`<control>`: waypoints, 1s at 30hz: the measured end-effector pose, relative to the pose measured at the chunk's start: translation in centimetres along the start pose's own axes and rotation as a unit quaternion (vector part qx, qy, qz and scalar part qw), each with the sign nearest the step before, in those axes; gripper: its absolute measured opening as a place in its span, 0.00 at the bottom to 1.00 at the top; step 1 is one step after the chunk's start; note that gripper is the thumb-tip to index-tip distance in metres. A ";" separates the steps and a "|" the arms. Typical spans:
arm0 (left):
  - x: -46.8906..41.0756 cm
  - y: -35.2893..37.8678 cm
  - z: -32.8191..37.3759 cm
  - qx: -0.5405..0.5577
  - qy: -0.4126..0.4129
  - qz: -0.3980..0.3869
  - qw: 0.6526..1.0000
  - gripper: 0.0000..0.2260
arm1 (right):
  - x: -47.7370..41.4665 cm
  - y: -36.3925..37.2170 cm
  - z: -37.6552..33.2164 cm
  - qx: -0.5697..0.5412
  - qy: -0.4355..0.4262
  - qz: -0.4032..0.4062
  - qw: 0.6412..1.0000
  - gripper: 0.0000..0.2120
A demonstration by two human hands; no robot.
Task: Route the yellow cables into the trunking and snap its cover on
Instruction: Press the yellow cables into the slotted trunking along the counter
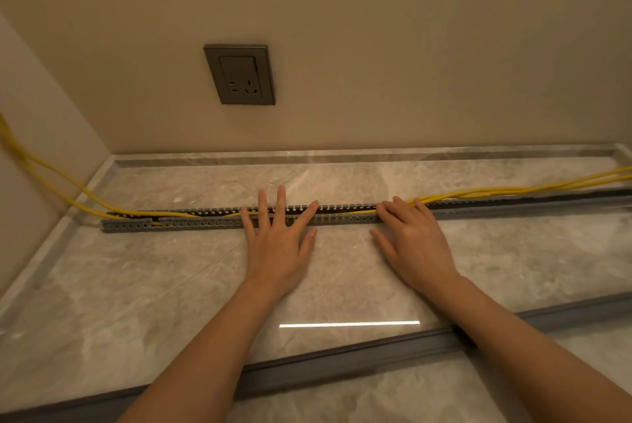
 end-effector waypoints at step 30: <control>-2.0 1.3 15.1 0.052 -0.003 0.016 0.999 0.22 | -1.6 -4.1 16.3 -0.081 0.125 -0.162 0.976 0.18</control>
Point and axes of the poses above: each hand's wrist, its own x-axis away from the middle knuckle, its own y-axis out of the palm, z = x × y, the point moved 5 cm from there along -x, towards the middle knuckle, and after that the axes turned 15 degrees about -z, right-handed, at the moved point
